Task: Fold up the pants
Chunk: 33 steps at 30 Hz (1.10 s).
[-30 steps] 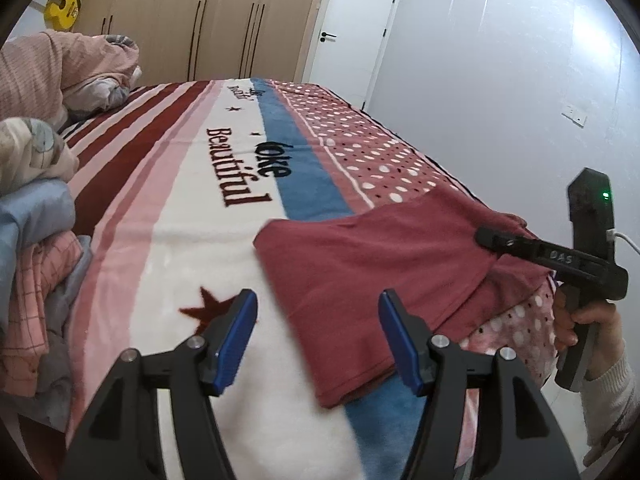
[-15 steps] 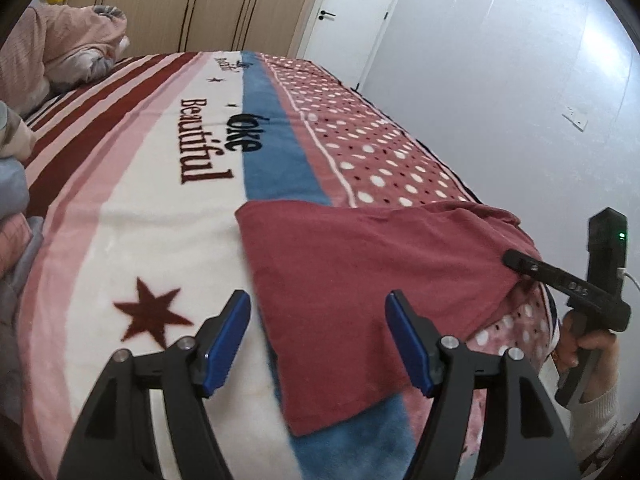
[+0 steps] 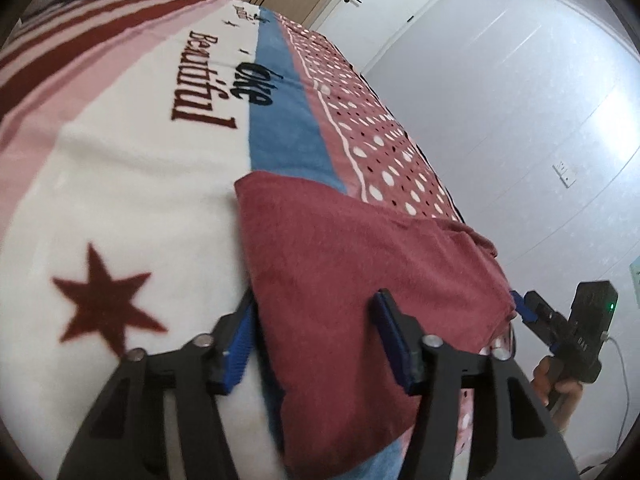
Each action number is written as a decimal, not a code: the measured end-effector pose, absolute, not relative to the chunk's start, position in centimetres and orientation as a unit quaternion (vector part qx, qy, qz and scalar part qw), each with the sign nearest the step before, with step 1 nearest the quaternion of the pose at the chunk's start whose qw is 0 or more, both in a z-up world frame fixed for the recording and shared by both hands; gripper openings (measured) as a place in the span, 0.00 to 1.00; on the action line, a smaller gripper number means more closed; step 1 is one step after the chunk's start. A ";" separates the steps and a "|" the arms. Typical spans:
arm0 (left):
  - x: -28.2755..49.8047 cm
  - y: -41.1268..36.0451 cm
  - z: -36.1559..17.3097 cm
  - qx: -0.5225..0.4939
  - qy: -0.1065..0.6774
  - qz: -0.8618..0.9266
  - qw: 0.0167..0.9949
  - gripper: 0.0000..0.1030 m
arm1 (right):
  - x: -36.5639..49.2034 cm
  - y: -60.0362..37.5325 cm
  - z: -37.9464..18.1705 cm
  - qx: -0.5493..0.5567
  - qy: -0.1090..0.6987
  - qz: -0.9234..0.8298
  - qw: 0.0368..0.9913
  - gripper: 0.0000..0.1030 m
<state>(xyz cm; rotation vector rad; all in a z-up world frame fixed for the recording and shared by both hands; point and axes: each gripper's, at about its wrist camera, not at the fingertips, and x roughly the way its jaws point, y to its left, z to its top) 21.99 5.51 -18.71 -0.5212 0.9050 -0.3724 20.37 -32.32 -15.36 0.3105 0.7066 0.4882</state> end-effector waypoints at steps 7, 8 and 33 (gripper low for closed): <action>22.5 5.2 -19.3 -0.295 0.436 -0.202 0.826 0.11 | 20.0 -32.4 -14.6 0.152 0.330 0.240 0.900 0.53; 22.3 5.1 -19.1 -0.286 0.432 -0.199 0.832 0.10 | 19.9 -32.5 -14.5 0.153 0.328 0.239 0.901 0.53; 16.1 16.6 -10.2 -0.141 0.347 0.023 0.927 0.08 | 18.9 -32.0 -14.2 0.145 0.348 0.233 0.896 0.53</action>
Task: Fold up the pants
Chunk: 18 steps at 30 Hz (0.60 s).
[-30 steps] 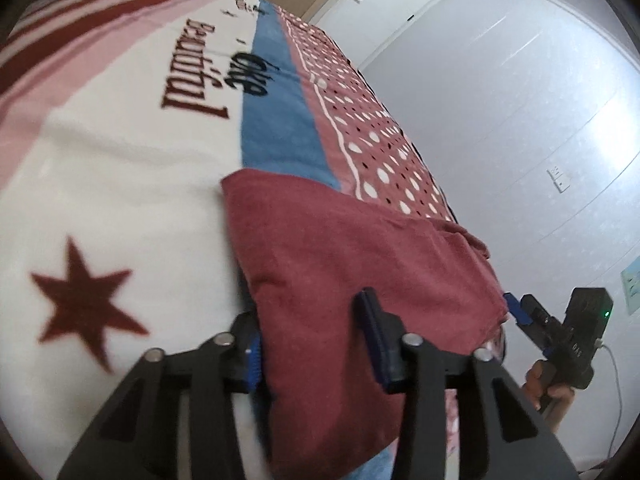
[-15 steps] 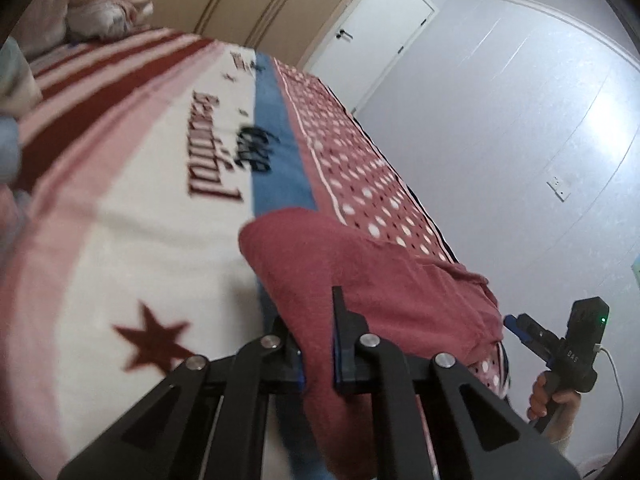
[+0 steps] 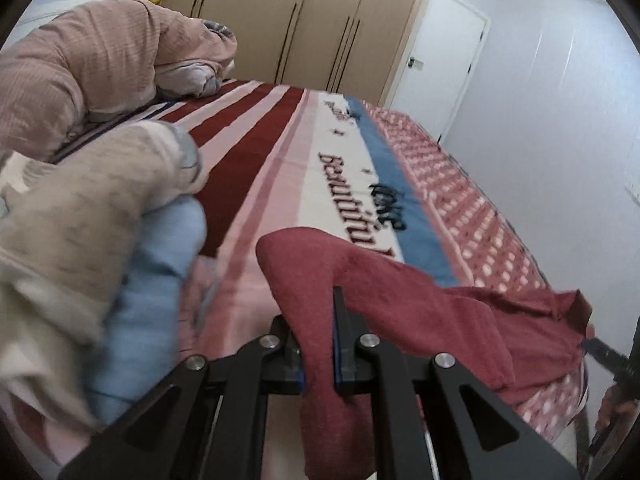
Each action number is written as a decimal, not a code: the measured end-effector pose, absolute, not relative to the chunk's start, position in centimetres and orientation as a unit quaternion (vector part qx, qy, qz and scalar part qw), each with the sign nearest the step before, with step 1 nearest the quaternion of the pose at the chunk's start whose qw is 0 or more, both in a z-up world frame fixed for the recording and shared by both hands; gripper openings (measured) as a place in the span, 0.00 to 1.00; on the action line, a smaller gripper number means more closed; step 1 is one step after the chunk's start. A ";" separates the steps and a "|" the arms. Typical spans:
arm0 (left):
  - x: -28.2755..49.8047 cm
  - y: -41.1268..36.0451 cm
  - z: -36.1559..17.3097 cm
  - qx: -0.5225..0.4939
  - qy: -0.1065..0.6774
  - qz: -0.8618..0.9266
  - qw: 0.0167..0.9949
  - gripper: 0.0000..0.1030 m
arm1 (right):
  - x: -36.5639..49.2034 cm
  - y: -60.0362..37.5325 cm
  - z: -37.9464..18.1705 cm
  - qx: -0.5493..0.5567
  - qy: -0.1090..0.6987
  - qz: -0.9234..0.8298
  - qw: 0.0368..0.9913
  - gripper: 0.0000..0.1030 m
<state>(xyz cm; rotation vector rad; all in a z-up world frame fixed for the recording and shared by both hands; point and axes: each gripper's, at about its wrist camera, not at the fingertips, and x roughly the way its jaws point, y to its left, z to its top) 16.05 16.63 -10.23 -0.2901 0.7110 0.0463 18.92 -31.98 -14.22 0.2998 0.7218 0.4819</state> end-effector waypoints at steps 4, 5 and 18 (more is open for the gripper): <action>15.8 15.3 -10.3 -0.100 0.361 0.008 0.927 0.44 | 19.4 -30.4 -14.9 0.137 0.359 0.247 0.889 0.53; 15.5 14.8 -10.0 -0.096 0.356 0.000 0.930 0.48 | 19.6 -30.0 -15.0 0.132 0.362 0.248 0.889 0.53; 13.5 9.7 -5.4 -0.060 0.303 -0.048 0.950 0.63 | 19.7 -36.3 -15.4 0.104 0.370 0.150 0.911 0.52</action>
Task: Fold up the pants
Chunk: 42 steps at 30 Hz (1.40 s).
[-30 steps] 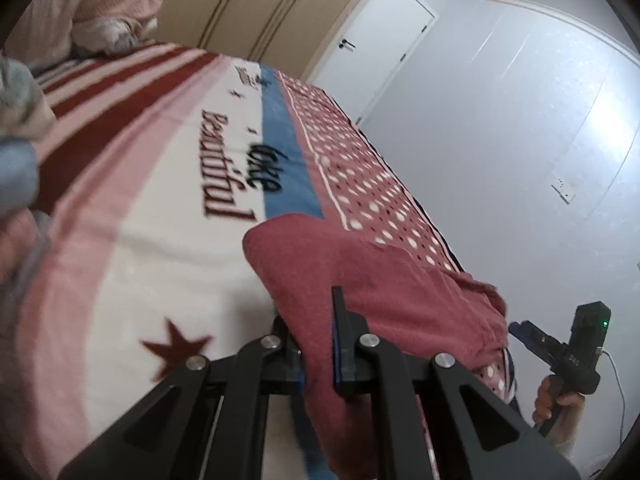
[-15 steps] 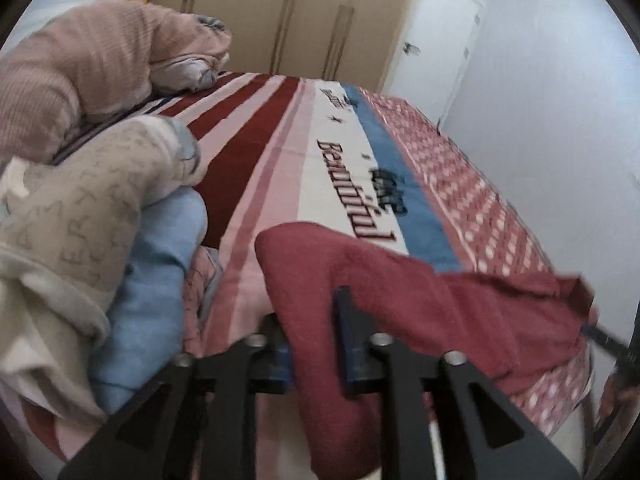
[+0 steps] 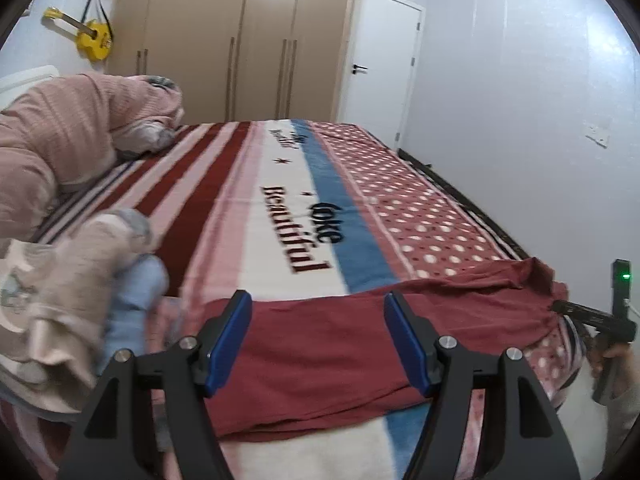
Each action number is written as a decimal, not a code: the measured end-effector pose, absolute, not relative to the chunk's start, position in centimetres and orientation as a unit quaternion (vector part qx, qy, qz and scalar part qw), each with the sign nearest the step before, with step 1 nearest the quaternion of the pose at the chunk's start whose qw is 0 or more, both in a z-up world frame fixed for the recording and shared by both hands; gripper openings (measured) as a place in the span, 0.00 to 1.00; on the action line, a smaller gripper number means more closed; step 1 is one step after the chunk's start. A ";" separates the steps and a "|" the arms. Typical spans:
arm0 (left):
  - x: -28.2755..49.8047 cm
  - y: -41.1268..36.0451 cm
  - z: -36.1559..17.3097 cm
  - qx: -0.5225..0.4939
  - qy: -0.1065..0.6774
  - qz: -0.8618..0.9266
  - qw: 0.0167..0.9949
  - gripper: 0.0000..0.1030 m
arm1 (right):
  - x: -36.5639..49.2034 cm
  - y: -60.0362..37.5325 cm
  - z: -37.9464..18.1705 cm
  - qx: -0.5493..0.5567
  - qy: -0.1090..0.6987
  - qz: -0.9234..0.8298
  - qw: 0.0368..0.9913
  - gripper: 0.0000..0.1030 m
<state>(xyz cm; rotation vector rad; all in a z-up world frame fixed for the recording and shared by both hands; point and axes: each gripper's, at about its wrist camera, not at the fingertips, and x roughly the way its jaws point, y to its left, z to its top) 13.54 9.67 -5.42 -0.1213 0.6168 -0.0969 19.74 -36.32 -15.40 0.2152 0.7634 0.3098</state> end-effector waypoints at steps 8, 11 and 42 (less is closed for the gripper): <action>15.8 6.2 -6.6 -0.077 0.318 -0.074 0.942 0.63 | 24.4 -36.4 -15.4 0.115 0.378 0.203 0.896 0.53; 16.2 6.1 -6.7 -0.078 0.317 -0.072 0.942 0.63 | 25.0 -35.3 -15.6 0.141 0.393 0.255 0.872 0.53; 21.0 4.2 -10.1 -0.075 0.348 -0.087 0.930 0.63 | 25.3 -41.1 -11.4 0.058 0.323 0.130 0.936 0.53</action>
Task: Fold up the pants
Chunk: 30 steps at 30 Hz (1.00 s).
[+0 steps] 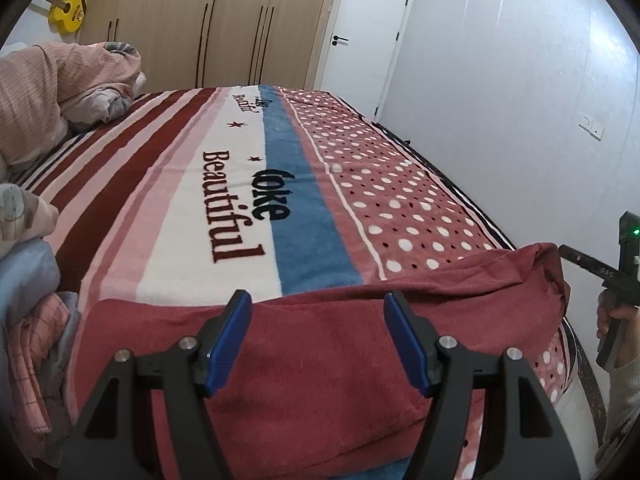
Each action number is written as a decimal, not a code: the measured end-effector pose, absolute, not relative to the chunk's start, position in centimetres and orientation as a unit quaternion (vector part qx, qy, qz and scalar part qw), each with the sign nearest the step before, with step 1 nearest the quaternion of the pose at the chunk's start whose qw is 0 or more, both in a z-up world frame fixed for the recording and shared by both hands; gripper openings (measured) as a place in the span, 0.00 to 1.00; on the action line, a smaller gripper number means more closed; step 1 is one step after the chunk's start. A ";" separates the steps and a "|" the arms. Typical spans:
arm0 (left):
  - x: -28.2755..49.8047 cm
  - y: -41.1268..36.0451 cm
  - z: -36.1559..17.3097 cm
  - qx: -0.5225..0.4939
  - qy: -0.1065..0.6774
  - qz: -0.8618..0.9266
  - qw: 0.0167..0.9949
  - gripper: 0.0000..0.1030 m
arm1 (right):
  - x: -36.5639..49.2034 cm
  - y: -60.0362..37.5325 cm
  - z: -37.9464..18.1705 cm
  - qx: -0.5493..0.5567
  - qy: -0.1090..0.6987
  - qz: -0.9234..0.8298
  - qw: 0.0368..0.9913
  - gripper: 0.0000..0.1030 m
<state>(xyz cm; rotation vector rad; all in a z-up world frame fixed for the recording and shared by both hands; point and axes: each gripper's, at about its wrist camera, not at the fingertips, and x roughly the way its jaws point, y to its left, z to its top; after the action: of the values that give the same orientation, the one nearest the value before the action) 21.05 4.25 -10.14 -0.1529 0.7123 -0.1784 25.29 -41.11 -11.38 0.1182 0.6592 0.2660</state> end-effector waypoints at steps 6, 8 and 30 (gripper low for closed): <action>21.3 4.0 -10.3 -0.079 0.345 -0.107 0.929 0.63 | 27.0 -35.5 -13.0 0.016 0.395 0.229 0.890 0.31; 21.4 4.0 -10.5 -0.076 0.347 -0.111 0.928 0.63 | 28.0 -34.3 -14.8 0.001 0.430 0.237 0.871 0.23; 20.8 5.4 -11.2 -0.084 0.350 -0.106 0.927 0.63 | 27.1 -40.0 -12.7 0.068 0.370 0.105 0.921 0.51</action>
<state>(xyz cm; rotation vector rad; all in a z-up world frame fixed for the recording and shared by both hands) 20.76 5.37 -11.21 -0.1720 0.7178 -0.2165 27.14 -40.01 -12.74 0.1405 0.7600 0.2163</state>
